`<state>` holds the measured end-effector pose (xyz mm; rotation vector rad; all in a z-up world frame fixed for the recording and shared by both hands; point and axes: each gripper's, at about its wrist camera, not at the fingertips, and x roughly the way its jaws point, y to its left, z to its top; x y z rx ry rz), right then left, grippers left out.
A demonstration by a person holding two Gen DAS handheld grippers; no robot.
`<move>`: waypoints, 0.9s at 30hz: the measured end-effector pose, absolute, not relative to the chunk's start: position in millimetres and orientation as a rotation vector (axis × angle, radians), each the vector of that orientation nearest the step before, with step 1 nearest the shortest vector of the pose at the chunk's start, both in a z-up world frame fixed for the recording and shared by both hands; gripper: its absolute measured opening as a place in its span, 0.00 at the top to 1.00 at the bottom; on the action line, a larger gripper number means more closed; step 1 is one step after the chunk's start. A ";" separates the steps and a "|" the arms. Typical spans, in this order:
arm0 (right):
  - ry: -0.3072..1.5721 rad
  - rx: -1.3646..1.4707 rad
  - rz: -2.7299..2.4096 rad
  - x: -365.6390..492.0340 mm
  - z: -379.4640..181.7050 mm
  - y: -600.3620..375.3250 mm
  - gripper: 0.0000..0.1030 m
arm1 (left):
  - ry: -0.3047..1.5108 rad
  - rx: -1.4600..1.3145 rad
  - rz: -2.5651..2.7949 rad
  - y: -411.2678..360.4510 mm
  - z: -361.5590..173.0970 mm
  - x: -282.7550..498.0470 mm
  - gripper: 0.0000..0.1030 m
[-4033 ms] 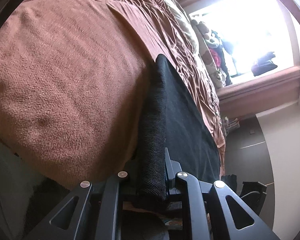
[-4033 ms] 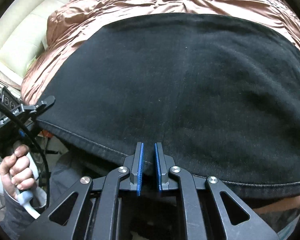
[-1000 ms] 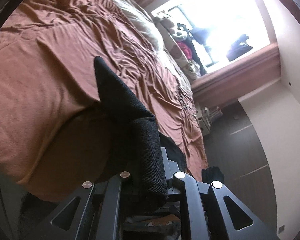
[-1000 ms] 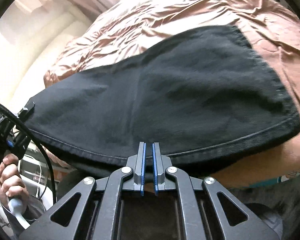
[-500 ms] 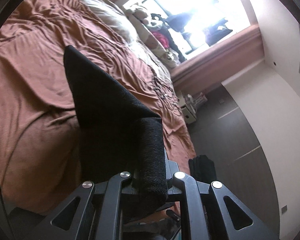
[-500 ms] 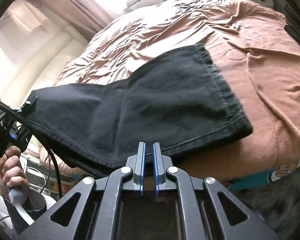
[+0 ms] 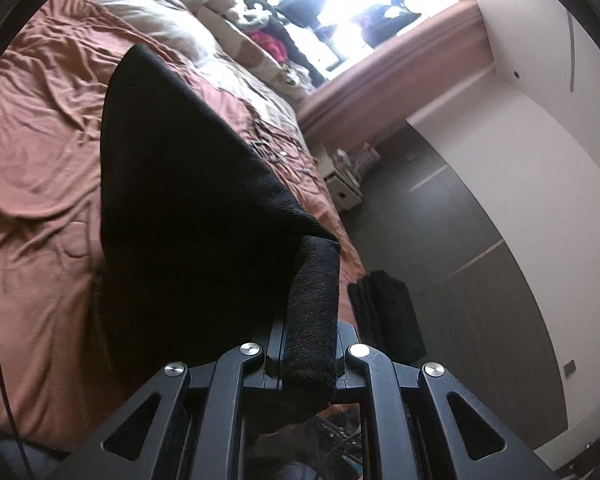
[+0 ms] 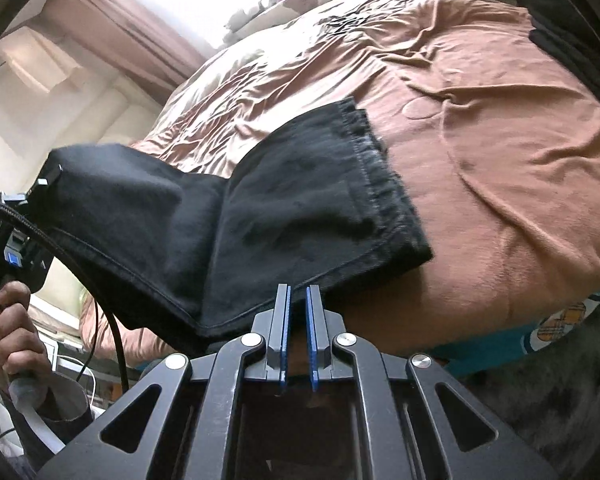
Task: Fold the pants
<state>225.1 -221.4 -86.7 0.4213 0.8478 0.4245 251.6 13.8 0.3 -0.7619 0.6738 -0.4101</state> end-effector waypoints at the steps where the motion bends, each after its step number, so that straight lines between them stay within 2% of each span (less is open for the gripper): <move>1: 0.847 0.426 0.420 223.7 -86.9 -225.6 0.95 | 0.679 -0.757 -0.421 8.7 0.1 253.9 0.87; 8: 0.843 0.441 0.379 217.2 -84.8 -245.8 0.95 | 0.724 -0.728 -0.484 -25.5 -8.2 268.9 0.87; 23: 0.838 0.453 0.295 205.6 -76.4 -285.4 0.95 | 0.919 -0.658 -0.557 -104.8 -60.8 309.6 0.86; 25: 0.841 0.463 0.298 206.6 -77.8 -288.7 0.95 | 0.951 -0.645 -0.559 -109.0 -66.4 309.9 0.79; 27: 0.838 0.476 0.304 206.8 -77.8 -291.5 0.95 | 0.998 -0.643 -0.586 -118.2 -73.4 310.5 0.61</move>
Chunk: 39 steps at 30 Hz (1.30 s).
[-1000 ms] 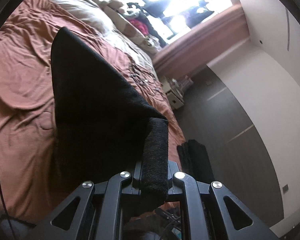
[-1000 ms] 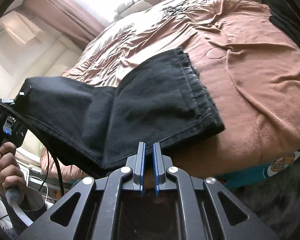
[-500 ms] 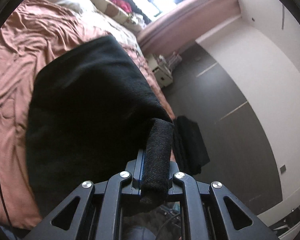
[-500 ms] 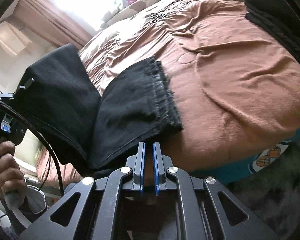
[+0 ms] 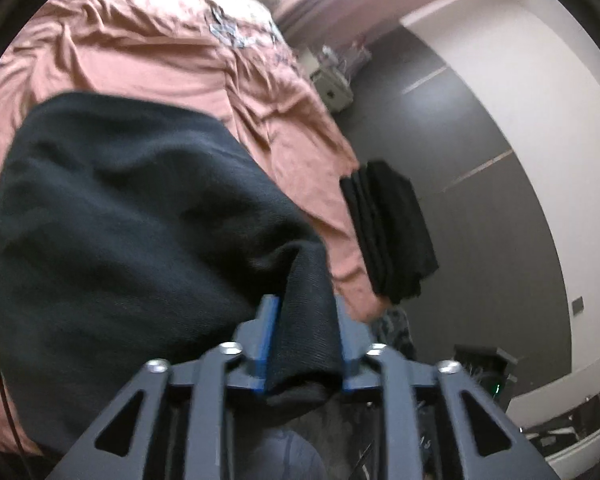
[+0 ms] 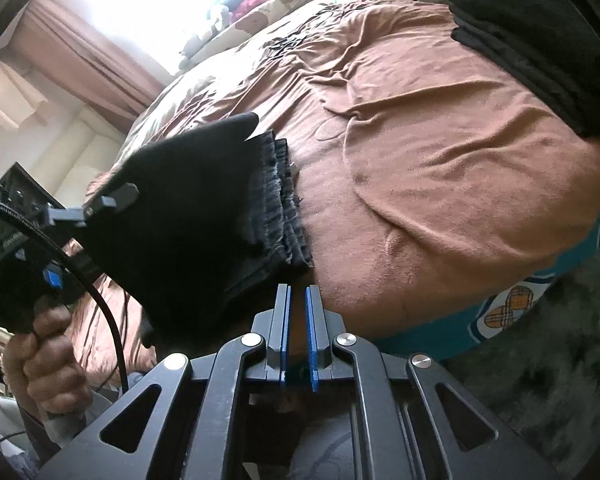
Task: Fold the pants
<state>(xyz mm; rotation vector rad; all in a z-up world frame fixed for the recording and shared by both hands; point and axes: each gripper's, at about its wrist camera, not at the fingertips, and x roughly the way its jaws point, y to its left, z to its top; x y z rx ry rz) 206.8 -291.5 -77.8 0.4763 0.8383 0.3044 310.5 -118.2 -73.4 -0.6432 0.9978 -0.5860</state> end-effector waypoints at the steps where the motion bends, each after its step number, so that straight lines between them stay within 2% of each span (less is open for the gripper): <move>1: 0.836 0.479 0.309 207.9 -78.6 -293.6 0.95 | 1.017 -0.654 -0.612 -122.9 -76.2 308.9 0.57; 3: 0.830 0.485 0.319 207.9 -78.2 -295.4 0.95 | 1.037 -0.667 -0.662 -127.2 -78.3 305.5 0.36; 5: 0.830 0.501 0.320 208.6 -81.2 -299.2 0.95 | 1.032 -0.633 -0.651 -126.0 -76.4 301.0 0.29; 14: 0.845 0.552 0.391 220.6 -91.8 -291.9 0.95 | 1.020 -0.609 -0.505 -76.8 -82.6 297.6 0.29; 16: 0.854 0.558 0.417 225.5 -94.4 -286.2 0.87 | 1.014 -0.603 -0.473 -62.7 -83.4 297.6 0.29; 18: 0.845 0.571 0.423 228.5 -95.3 -284.3 0.58 | 1.008 -0.597 -0.435 -47.4 -83.5 293.9 0.29; 20: 0.826 0.578 0.432 229.4 -94.5 -283.3 0.52 | 1.001 -0.590 -0.403 -35.9 -83.0 292.7 0.29; 25: 0.860 0.537 0.415 241.1 -103.4 -273.3 0.53 | 0.994 -0.606 -0.330 -4.0 -89.8 288.1 0.29; 26: 0.875 0.529 0.400 244.2 -106.5 -271.7 0.66 | 0.995 -0.609 -0.319 1.4 -91.7 287.0 0.29; 27: 0.891 0.519 0.387 247.7 -109.9 -270.8 0.88 | 0.996 -0.615 -0.308 7.5 -94.5 286.0 0.29; 36: 0.932 0.567 0.301 267.4 -142.0 -271.3 0.91 | 1.074 -0.669 -0.224 43.1 -135.4 281.8 0.30; 39: 0.945 0.547 0.300 271.5 -143.0 -264.5 0.90 | 1.096 -0.722 -0.251 44.5 -149.9 280.9 0.35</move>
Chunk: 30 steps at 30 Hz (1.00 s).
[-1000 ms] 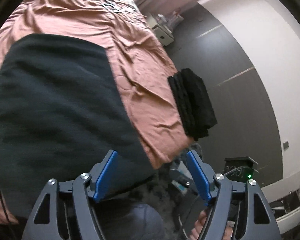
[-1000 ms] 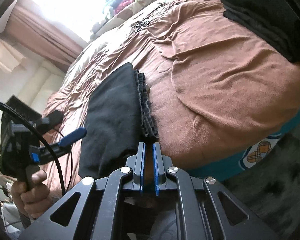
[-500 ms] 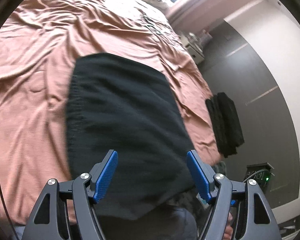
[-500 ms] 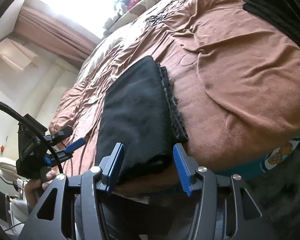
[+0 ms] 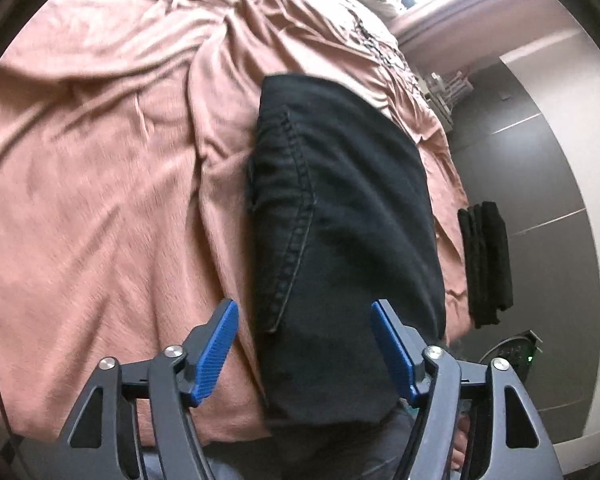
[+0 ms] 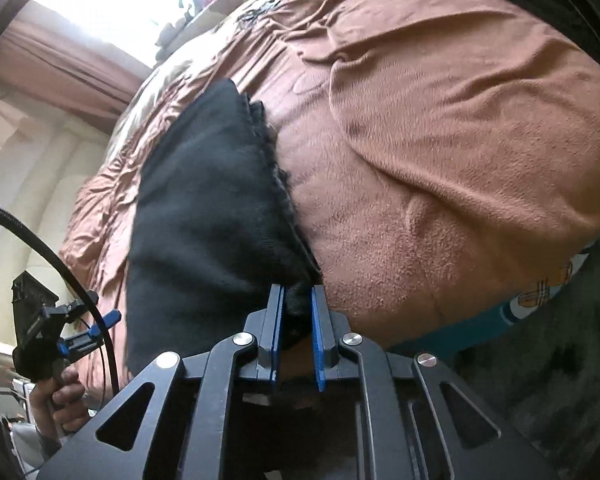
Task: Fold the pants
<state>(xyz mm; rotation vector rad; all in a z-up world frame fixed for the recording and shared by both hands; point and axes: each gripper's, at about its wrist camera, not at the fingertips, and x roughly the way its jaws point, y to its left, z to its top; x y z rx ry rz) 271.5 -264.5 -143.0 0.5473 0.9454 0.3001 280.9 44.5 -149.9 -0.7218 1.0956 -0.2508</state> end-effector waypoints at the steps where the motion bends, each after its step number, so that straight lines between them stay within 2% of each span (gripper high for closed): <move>1: 0.948 0.544 0.305 271.0 -140.3 -264.4 0.90 | 1.103 -0.733 -0.262 43.2 -153.7 281.6 0.35; 5: 0.897 0.540 0.336 264.4 -123.3 -271.0 0.85 | 1.111 -0.755 -0.282 39.0 -161.6 286.3 0.39; 7: 0.867 0.519 0.343 264.0 -113.3 -273.6 0.74 | 1.113 -0.759 -0.274 37.8 -164.7 288.3 0.39; 8: 0.854 0.517 0.347 265.3 -110.2 -274.6 0.60 | 1.112 -0.762 -0.273 37.8 -166.0 289.1 0.39; 9: 0.840 0.514 0.351 267.2 -108.3 -275.6 0.54 | 1.111 -0.772 -0.274 38.4 -168.0 290.3 0.39; 13: 0.828 0.520 0.398 280.2 -111.7 -273.1 0.54 | 1.138 -0.780 -0.272 36.7 -182.0 293.6 0.40; 15: 0.855 0.526 0.409 290.3 -121.7 -271.4 0.54 | 1.144 -0.800 -0.286 34.3 -188.6 295.3 0.48; 17: 0.885 0.523 0.415 301.1 -133.2 -267.4 0.55 | 1.135 -0.789 -0.287 31.8 -185.9 293.7 0.50; 19: 0.917 0.534 0.416 313.7 -142.2 -265.0 0.62 | 1.130 -0.776 -0.277 29.5 -182.8 292.0 0.53; 21: 0.939 0.631 0.434 322.5 -158.2 -269.5 0.64 | 1.131 -0.761 -0.263 28.7 -180.3 291.0 0.63; 24: 0.960 0.792 0.449 329.1 -176.6 -279.4 0.65 | 1.111 -0.747 -0.253 25.6 -168.3 288.6 0.72; 30: 0.974 0.762 0.445 322.5 -169.5 -266.6 0.68 | 1.074 -0.709 -0.250 35.5 -142.8 281.3 0.76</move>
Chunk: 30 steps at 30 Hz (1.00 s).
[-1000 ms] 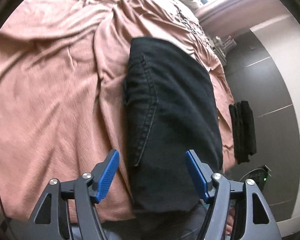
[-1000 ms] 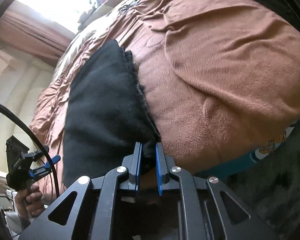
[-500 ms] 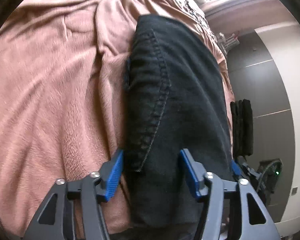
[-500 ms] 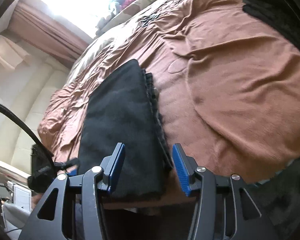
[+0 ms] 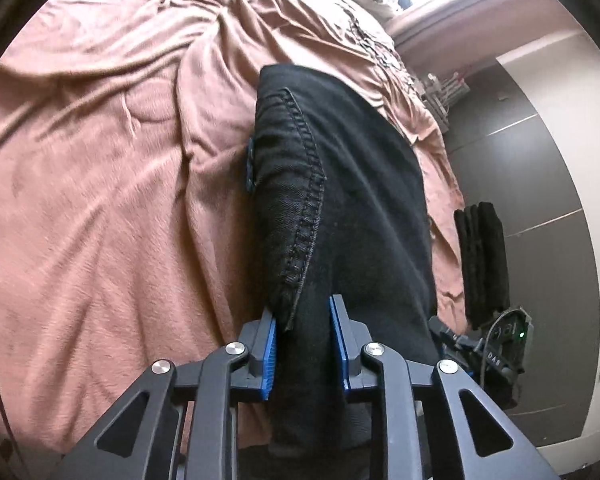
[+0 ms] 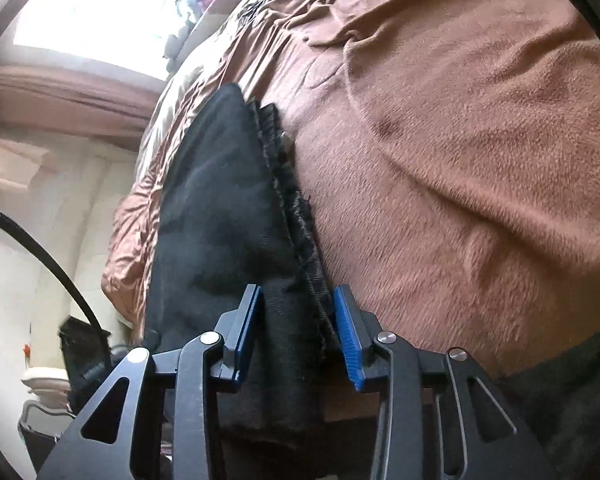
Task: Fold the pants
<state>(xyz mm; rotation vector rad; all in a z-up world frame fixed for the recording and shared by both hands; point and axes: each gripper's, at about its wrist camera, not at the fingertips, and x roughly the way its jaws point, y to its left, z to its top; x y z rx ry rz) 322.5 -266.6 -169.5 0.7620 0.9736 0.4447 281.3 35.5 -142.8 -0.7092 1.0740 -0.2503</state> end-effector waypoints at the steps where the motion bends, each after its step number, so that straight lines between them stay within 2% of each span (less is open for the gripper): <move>1: 0.977 0.762 0.453 320.1 -168.6 -263.1 0.68 | 1.072 -0.703 -0.247 39.1 -140.0 279.8 0.76; 13: 1.042 0.677 0.585 315.3 -169.8 -210.4 0.70 | 1.116 -0.663 -0.156 92.6 -144.4 262.4 0.76; 17: 1.042 0.628 0.587 325.1 -166.0 -212.5 0.70 | 1.150 -0.700 -0.158 100.6 -150.5 267.3 0.73; 19: 1.045 0.619 0.582 329.6 -161.2 -216.2 0.68 | 1.155 -0.692 -0.156 101.0 -152.3 269.6 0.70; 20: 1.029 0.605 0.578 335.1 -156.9 -219.3 0.63 | 1.155 -0.688 -0.158 100.9 -152.6 271.4 0.65; 21: 1.010 0.597 0.572 336.4 -152.8 -221.7 0.52 | 1.150 -0.687 -0.164 101.1 -152.8 272.4 0.58; 23: 0.978 0.611 0.573 346.1 -147.3 -230.6 0.40 | 1.135 -0.680 -0.176 101.1 -151.4 276.8 0.50; 30: 0.966 0.703 0.599 381.9 -158.1 -254.7 0.39 | 1.134 -0.664 -0.212 101.7 -153.9 299.4 0.48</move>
